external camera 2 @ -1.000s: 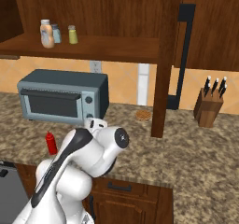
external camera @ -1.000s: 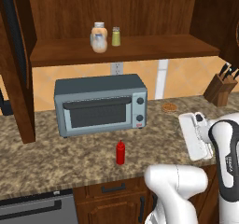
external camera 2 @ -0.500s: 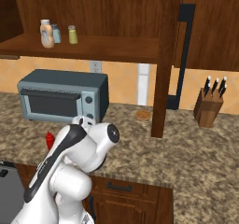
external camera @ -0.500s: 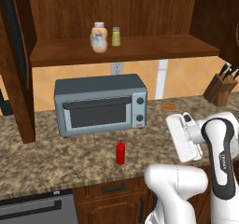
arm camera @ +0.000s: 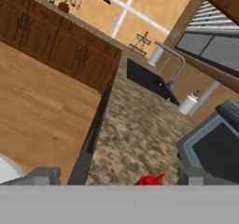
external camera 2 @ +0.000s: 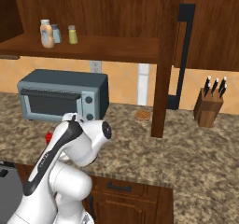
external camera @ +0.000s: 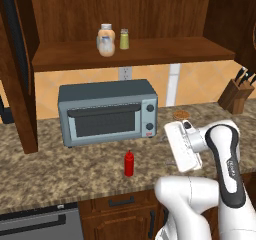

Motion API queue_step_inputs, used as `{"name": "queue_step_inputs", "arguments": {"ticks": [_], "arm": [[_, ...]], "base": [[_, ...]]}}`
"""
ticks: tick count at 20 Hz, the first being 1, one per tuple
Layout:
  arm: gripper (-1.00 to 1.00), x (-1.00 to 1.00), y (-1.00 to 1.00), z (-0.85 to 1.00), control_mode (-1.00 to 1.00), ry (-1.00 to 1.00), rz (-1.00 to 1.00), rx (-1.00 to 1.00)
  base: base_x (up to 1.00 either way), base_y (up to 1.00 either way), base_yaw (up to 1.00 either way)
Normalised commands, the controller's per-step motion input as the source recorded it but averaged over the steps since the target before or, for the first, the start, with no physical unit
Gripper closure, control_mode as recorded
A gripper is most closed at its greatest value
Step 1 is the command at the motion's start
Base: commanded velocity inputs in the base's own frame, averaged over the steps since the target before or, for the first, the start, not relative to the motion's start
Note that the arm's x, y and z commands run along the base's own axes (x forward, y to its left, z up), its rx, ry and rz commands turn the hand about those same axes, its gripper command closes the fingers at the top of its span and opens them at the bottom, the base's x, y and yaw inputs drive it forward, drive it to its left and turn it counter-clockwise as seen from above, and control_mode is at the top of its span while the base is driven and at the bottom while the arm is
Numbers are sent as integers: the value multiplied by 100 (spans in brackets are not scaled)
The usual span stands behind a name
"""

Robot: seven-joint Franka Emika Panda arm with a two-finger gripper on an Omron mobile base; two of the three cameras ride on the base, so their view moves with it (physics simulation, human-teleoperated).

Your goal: Put the shaker and condiment bottle from the counter next to their counterparts in the cabinet.

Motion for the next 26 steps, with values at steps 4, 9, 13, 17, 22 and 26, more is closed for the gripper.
{"name": "queue_step_inputs", "arguments": {"ticks": [4, 9, 13, 17, 22, 26], "arm": [[-100, -7, 38, -26, -100, 4, -1, 14], [-100, -14, 15, -25, -100, 5, -6, 14], [-100, -8, 11, -57, -100, 3, -2, 2], [-100, 0, 33, -88, -100, 1, 0, -9], [-100, 1, 50, -43, -100, 0, 0, -13], [-100, 13, 30, -13, -100, 2, 0, 0]], "base": [[0, 0, 0], [0, 0, 0], [0, 0, 0], [0, 0, 0], [0, 0, 0], [0, 0, 0]]}}
